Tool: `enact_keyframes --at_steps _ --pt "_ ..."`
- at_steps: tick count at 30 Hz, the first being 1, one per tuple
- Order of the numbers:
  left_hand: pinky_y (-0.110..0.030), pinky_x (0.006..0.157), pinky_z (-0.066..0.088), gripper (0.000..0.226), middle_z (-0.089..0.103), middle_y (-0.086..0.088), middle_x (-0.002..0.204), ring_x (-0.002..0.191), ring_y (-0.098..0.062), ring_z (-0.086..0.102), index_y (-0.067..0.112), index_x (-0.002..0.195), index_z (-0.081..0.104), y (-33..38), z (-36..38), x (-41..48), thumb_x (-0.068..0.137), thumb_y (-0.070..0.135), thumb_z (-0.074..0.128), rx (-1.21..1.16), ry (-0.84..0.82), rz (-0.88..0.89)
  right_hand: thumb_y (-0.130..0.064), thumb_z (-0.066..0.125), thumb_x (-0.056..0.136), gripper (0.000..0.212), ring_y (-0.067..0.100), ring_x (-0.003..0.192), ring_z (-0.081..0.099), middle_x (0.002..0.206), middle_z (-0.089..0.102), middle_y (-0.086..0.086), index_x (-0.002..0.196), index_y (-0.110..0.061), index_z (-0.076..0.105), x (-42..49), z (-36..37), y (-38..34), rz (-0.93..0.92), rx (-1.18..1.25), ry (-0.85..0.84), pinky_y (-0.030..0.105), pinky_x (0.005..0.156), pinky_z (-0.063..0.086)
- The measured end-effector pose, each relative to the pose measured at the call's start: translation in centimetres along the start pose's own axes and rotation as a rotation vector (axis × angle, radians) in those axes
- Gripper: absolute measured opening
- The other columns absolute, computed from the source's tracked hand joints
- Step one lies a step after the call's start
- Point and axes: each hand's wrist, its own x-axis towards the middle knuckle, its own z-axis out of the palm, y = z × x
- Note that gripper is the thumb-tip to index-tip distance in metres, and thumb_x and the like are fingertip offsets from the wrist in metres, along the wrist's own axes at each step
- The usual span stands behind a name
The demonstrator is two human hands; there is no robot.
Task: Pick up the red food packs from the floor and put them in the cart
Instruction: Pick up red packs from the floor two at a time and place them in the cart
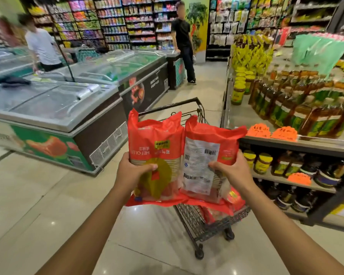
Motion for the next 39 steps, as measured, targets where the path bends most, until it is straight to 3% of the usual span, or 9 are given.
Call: enact_keyframes --at_steps 11,17,21,25,28,31,34,37,39 --pt "-0.038 0.078 0.063 0.088 0.077 -0.004 0.108 0.094 -0.022 0.076 0.016 0.121 0.062 1.7 6.5 21.8 0.042 0.032 0.097 0.023 -0.082 -0.036 -0.033 0.096 0.06 0.072 0.014 0.096 0.075 0.106 0.077 -0.006 0.123 -0.029 0.06 20.6 3.7 2.2 0.091 0.029 0.045 0.045 0.09 0.061" --pt "-0.015 0.058 0.055 0.059 0.073 0.005 0.1 0.077 -0.002 0.073 0.021 0.114 0.06 -1.3 14.0 33.8 0.068 0.003 0.091 0.028 -0.307 -0.049 -0.01 0.093 0.07 0.065 0.017 0.081 0.071 0.105 0.073 0.009 0.123 -0.012 0.056 28.4 4.1 6.8 0.22 0.058 0.229 0.031 0.068 0.062" --pt "-0.021 0.061 0.058 0.051 0.077 -0.002 0.096 0.082 -0.014 0.076 0.019 0.106 0.065 -5.7 20.1 42.3 0.065 0.002 0.092 0.108 -0.534 -0.06 -0.044 0.1 0.048 0.087 0.02 0.095 0.074 0.107 0.075 -0.003 0.123 -0.028 0.057 31.6 4.1 11.6 0.363 0.045 0.415 0.045 0.087 0.06" --pt "-0.021 0.063 0.058 0.062 0.076 -0.001 0.096 0.076 -0.008 0.075 0.017 0.111 0.064 -9.3 25.2 48.8 0.059 0.007 0.096 0.219 -0.759 -0.119 -0.015 0.093 0.069 0.063 0.01 0.088 0.07 0.106 0.073 -0.004 0.12 -0.026 0.058 32.9 6.1 15.2 0.506 0.063 0.586 0.031 0.077 0.056" --pt "-0.04 0.078 0.063 0.087 0.079 -0.003 0.098 0.087 -0.021 0.077 0.015 0.116 0.067 -12.3 28.5 52.5 0.038 0.037 0.099 0.335 -0.882 -0.198 -0.015 0.092 0.072 0.057 0.013 0.083 0.07 0.098 0.073 -0.007 0.118 -0.024 0.059 32.5 8.0 18.3 0.622 0.085 0.681 0.03 0.068 0.054" --pt "-0.045 0.077 0.064 0.079 0.08 -0.008 0.095 0.086 -0.025 0.077 0.018 0.105 0.071 -15.5 31.0 53.8 0.034 0.037 0.101 0.444 -0.956 -0.247 -0.017 0.092 0.073 0.046 0.009 0.08 0.071 0.099 0.076 -0.005 0.109 -0.027 0.064 31.3 9.3 21.4 0.73 0.134 0.747 0.023 0.061 0.053" --pt "-0.027 0.063 0.061 0.057 0.078 -0.01 0.09 0.074 -0.012 0.076 0.013 0.103 0.071 -18.7 33.3 54.1 0.053 0.016 0.097 0.541 -1.048 -0.296 -0.022 0.094 0.07 0.066 0.012 0.087 0.073 0.103 0.076 -0.005 0.126 -0.022 0.06 30.0 10.5 25.2 0.846 0.152 0.784 0.03 0.07 0.057" --pt "-0.044 0.084 0.062 0.092 0.076 -0.005 0.104 0.09 -0.021 0.075 0.014 0.113 0.066 -22.4 35.3 54.6 0.032 0.042 0.098 0.64 -1.084 -0.332 -0.017 0.094 0.068 0.055 0.023 0.096 0.075 0.105 0.078 0.0 0.112 -0.028 0.062 28.9 10.8 28.6 0.934 0.193 0.795 0.048 0.092 0.059" --pt "-0.047 0.086 0.061 0.094 0.074 -0.002 0.104 0.093 -0.024 0.073 0.015 0.114 0.065 -24.2 36.4 54.8 0.03 0.044 0.096 0.696 -1.109 -0.332 -0.01 0.091 0.072 0.045 0.025 0.094 0.075 0.101 0.078 0.0 0.101 -0.03 0.063 28.9 10.6 30.1 0.976 0.208 0.777 0.047 0.093 0.058"
